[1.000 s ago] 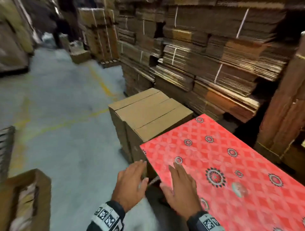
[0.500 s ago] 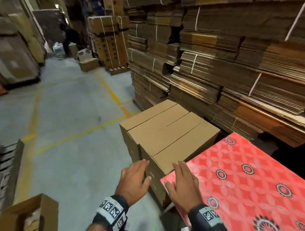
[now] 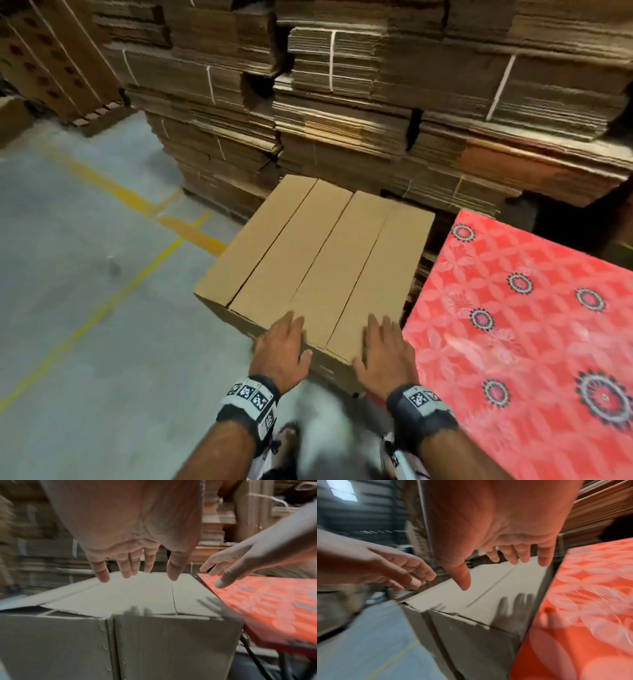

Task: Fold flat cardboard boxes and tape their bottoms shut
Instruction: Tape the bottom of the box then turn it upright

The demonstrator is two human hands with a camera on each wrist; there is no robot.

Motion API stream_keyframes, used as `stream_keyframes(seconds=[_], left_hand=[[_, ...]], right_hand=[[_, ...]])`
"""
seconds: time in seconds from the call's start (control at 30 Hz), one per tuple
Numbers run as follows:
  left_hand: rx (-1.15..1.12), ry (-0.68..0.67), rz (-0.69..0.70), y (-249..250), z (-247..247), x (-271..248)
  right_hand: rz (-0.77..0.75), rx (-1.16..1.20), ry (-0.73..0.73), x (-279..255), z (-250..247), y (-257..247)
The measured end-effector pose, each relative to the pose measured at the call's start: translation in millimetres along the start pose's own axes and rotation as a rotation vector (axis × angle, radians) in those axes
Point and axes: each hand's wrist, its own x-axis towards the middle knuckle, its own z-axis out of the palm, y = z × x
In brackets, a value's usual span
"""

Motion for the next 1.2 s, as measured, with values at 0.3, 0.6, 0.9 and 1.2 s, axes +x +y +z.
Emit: stream_keyframes(seconds=[0.3, 0.6, 0.9, 1.2], left_hand=[[0.090, -0.265, 0.080, -51.6, 32.3, 67.0], [0.123, -0.113, 0.093, -81.2, 30.2, 85.4], [0.126, -0.101, 0.128, -96.1, 30.9, 84.3], [0.059, -0.168, 0.052, -95.5, 41.6, 83.7]], right_hand=[[0.426, 0.067, -0.203, 12.0, 50.2, -20.8], [0.413, 0.094, -0.160, 17.7, 72.2, -50.7], [0.511, 0.069, 0.015, 14.9, 77.2, -52.7], [0.485, 0.066, 0.064, 9.7, 81.6, -37.0]])
